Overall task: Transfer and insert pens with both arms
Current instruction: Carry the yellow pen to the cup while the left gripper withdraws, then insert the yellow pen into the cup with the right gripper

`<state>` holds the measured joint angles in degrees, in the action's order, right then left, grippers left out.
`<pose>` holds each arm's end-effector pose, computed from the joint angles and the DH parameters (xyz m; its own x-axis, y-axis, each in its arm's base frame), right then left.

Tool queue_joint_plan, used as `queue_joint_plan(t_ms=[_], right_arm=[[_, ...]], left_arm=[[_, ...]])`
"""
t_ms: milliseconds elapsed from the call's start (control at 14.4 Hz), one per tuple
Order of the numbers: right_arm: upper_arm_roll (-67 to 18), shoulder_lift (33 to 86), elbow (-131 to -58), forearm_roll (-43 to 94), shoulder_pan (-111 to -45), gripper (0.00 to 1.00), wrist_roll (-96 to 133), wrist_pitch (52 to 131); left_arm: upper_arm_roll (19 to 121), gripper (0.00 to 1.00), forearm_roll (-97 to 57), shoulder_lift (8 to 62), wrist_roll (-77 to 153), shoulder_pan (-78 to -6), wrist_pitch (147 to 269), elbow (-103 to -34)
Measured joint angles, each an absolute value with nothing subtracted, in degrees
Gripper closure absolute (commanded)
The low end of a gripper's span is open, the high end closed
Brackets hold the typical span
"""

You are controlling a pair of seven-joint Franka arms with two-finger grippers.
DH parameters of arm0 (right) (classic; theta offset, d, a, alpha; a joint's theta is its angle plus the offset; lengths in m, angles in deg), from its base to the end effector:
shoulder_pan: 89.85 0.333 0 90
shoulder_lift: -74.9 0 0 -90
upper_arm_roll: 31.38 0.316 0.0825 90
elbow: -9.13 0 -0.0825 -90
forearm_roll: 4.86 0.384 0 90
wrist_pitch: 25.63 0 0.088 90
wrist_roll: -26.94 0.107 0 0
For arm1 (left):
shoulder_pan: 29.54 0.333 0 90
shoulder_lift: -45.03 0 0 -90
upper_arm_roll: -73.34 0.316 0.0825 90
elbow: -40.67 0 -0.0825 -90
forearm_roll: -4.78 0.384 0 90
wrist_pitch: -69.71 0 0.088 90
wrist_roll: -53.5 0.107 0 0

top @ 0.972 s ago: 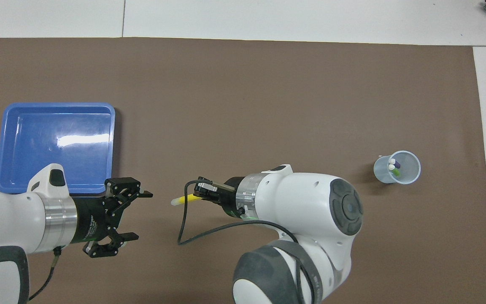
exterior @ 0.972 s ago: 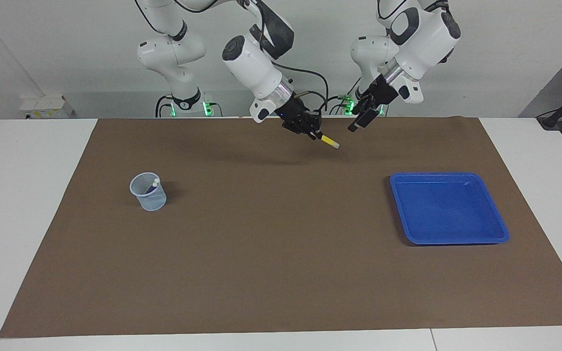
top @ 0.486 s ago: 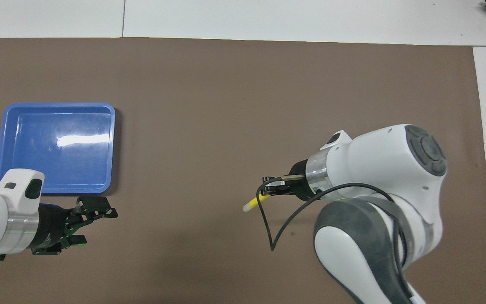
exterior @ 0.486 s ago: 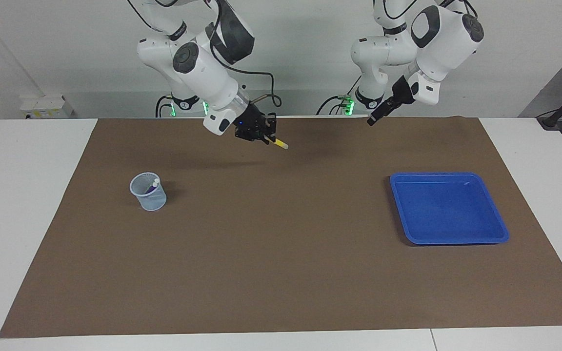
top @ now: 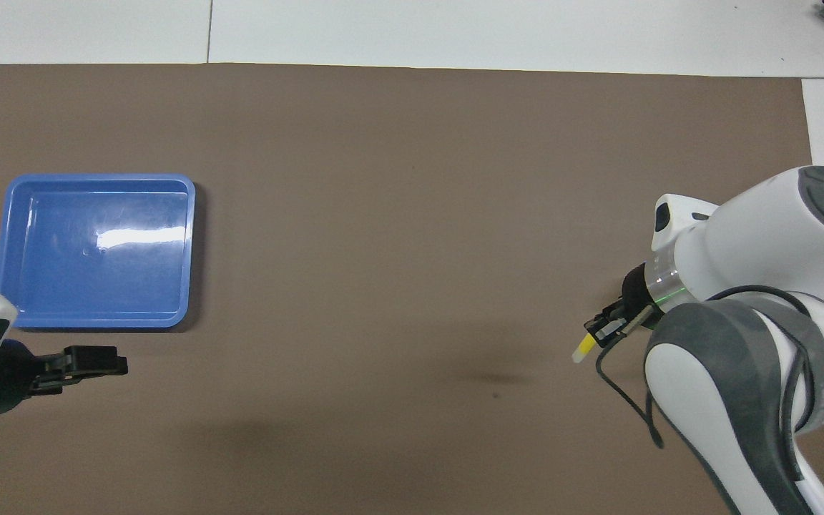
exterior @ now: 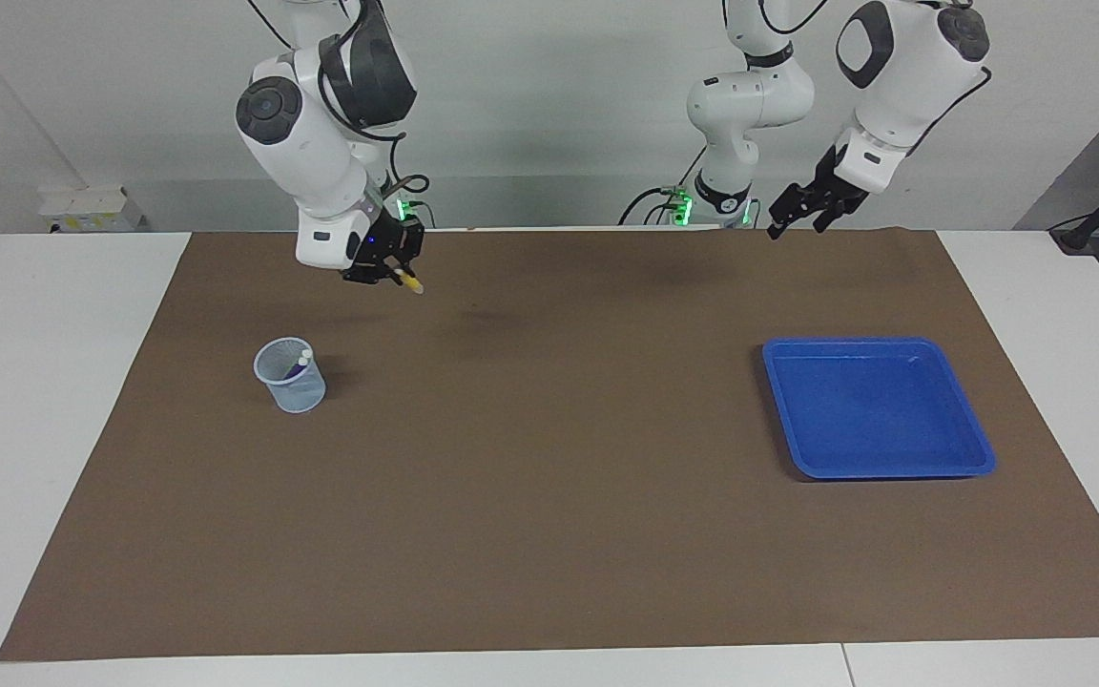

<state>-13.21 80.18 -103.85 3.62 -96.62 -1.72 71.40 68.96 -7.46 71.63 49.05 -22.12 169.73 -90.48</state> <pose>0.4981 0.1188 0.4938 0.7763 0.6200 -0.1134 0.5957 -0.7805 -0.1894 0.4055 -0.0008 0.5230 0.9797 0.1761 -0.0957 0.1901 -0.9679 0.1647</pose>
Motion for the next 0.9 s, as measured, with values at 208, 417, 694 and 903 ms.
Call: queue_joint_plan(t_ms=[208, 417, 694, 903], right_arm=[[-13.2, 80.2, -102.8, -8.0, -97.5, 1.0, -17.7, 71.4], [-13.2, 79.9, -102.3, -14.1, -97.6, 1.0, -29.8, 75.5], [-13.2, 78.6, -103.2, -15.5, -100.3, 1.0, -41.8, 83.8], [-13.2, 78.0, -107.0, -15.5, -104.2, 1.0, -44.9, 90.2]], left_arm=[[69.2, 0.0, -4.8, 70.1, 57.0, -16.8, 167.4, -86.4], [68.9, 0.0, -2.5, 67.8, 57.3, -16.7, 166.0, -82.2], [68.6, 0.0, 1.3, 64.5, 57.4, -16.8, 166.0, -77.3], [68.4, 0.0, 2.1, 63.2, 57.4, -17.1, 166.6, -75.7]])
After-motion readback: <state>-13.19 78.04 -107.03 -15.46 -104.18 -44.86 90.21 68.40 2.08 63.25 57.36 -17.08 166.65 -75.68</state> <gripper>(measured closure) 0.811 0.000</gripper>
